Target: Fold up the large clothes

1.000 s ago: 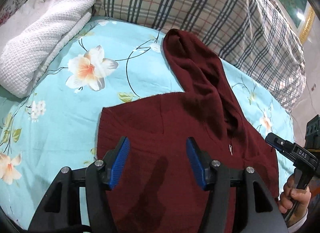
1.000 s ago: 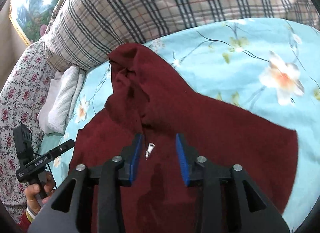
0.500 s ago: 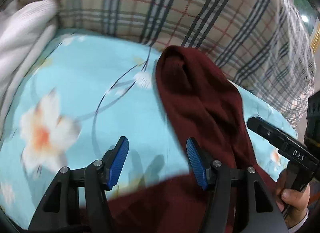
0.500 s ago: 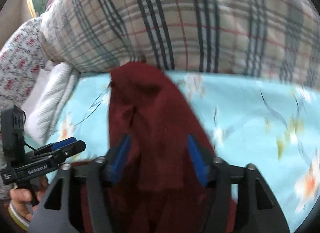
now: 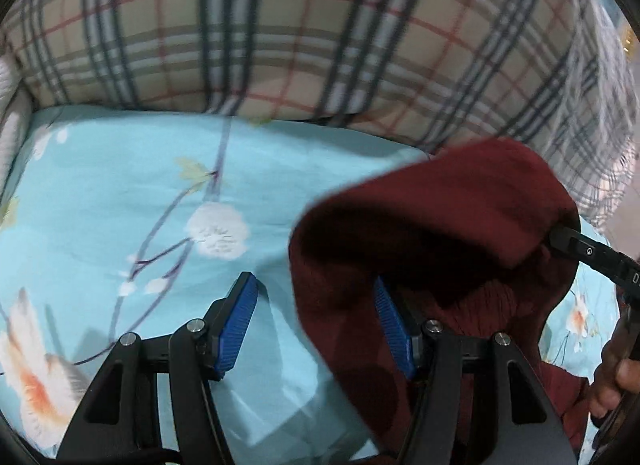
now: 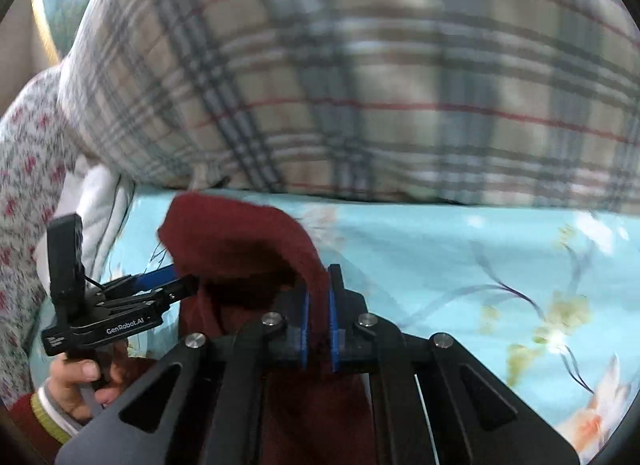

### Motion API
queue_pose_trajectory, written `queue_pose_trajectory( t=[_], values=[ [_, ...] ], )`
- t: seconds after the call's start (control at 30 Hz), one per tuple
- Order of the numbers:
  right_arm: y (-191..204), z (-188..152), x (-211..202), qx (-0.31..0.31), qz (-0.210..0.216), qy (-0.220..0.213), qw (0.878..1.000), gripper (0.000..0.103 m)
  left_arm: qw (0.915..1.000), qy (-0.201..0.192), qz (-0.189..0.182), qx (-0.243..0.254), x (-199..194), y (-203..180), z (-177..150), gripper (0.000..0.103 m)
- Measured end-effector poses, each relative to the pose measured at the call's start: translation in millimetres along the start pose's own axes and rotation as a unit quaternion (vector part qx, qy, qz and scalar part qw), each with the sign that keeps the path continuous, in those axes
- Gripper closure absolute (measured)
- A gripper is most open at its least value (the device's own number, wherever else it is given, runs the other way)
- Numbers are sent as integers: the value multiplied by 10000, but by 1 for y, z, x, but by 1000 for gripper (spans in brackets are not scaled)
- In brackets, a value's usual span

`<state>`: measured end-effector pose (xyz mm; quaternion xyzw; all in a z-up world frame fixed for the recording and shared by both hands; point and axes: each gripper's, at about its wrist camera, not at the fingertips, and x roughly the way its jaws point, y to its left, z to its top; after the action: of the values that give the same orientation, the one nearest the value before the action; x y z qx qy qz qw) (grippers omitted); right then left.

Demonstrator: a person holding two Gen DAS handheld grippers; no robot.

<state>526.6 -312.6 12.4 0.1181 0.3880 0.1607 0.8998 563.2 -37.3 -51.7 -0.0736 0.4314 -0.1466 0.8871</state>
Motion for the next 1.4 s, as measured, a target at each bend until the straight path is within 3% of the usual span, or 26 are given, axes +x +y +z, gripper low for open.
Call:
queue_pose_trajectory(
  t=[0.1, 0.17, 0.2, 0.23, 0.3, 0.47, 0.53, 0.6, 0.67, 0.83, 0.93, 1.0, 1.07, 1.1, 1.23, 1.3, 1.33, 1.37, 1.4],
  values=[
    [-20, -12, -8, 313, -73, 6, 9995, 95, 9997, -58, -21, 239, 4, -13, 0, 46],
    [-27, -19, -13, 504, -91, -9, 9987, 95, 9993, -84, -104, 339, 5, -22, 1, 63],
    [-31, -23, -17, 624, -65, -23, 9980, 95, 9991, -82, -136, 398, 5, -27, 3, 82],
    [-33, -24, -21, 715, -33, -46, 9974, 96, 9988, -71, -147, 452, 5, -31, 4, 94],
    [-36, -27, -36, 827, 1, -123, 9965, 96, 9983, -164, -141, 534, -6, -43, 2, 95],
    [-36, -35, -91, 900, 195, -423, 9949, 102, 9932, -710, -532, 753, -73, -66, -18, 97],
    [-33, -41, -99, 826, 146, -386, 9957, 102, 9913, -808, -482, 917, -89, -73, -28, 97],
    [-26, -43, -89, 837, 37, -116, 9964, 101, 9915, -773, -381, 972, -91, -76, -33, 97],
    [-29, -48, -74, 1183, 417, 50, 9921, 99, 9929, -730, -283, 892, -90, -71, -36, 97],
    [-36, -45, -45, 1768, 936, 81, 9798, 98, 9954, -661, -302, 631, -78, -58, -36, 97],
    [-42, -31, -24, 1980, 1026, 28, 9748, 97, 9951, -687, -298, 652, -76, -52, -37, 97],
    [-45, -24, -12, 2014, 911, 72, 9752, 85, 9953, -657, -313, 636, -74, -46, -35, 97],
    [-47, -17, 0, 1968, 788, 112, 9772, 39, 9958, -619, -328, 584, -68, -42, -32, 97],
    [-46, -14, 2, 1843, 695, 44, 9804, 37, 9960, -615, -335, 557, -65, -41, -29, 97],
    [-43, -9, 14, 1427, 487, 32, 9886, 39, 9970, -569, -412, 332, -52, -23, -21, 97],
    [-43, -7, 25, 1341, 441, 166, 9899, 62, 9973, -549, -410, 269, -45, -20, -17, 97],
    [-42, -6, 31, 1329, 438, 232, 9899, 83, 9974, -541, -408, 232, -43, -19, -16, 97],
    [-42, -5, 34, 1331, 449, 234, 9898, 92, 9974, -545, -428, 181, -42, -19, -14, 97],
    [-39, -3, 28, 1281, 458, 109, 9906, 92, 9973, -558, -444, 167, -42, -22, -12, 97]
  ],
)
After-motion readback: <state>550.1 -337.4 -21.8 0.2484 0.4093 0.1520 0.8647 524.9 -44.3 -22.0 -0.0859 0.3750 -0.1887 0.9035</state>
